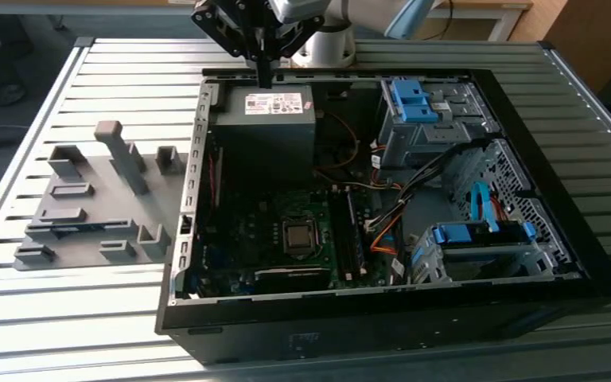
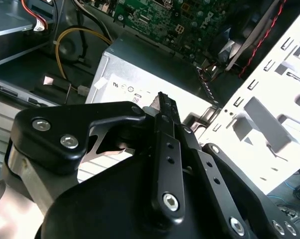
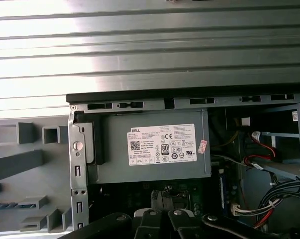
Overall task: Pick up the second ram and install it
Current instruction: 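Reach for the second ram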
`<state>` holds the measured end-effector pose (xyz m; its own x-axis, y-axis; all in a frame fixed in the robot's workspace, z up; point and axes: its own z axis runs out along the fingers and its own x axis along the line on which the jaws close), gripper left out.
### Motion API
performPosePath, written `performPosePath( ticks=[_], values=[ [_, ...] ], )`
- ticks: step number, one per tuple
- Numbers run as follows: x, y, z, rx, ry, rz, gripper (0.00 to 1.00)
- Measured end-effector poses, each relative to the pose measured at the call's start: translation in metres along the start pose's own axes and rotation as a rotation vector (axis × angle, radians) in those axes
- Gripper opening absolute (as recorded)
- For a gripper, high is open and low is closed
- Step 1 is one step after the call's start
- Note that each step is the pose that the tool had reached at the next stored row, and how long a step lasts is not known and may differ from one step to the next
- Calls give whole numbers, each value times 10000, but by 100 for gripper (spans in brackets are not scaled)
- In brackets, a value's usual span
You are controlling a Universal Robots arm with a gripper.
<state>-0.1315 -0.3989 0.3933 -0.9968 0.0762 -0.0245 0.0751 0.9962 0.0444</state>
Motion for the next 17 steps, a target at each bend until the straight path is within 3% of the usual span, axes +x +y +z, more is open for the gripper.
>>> performPosePath(
  ticks=[17],
  values=[
    [68,-5,-2,1,0,0,11]
  ],
)
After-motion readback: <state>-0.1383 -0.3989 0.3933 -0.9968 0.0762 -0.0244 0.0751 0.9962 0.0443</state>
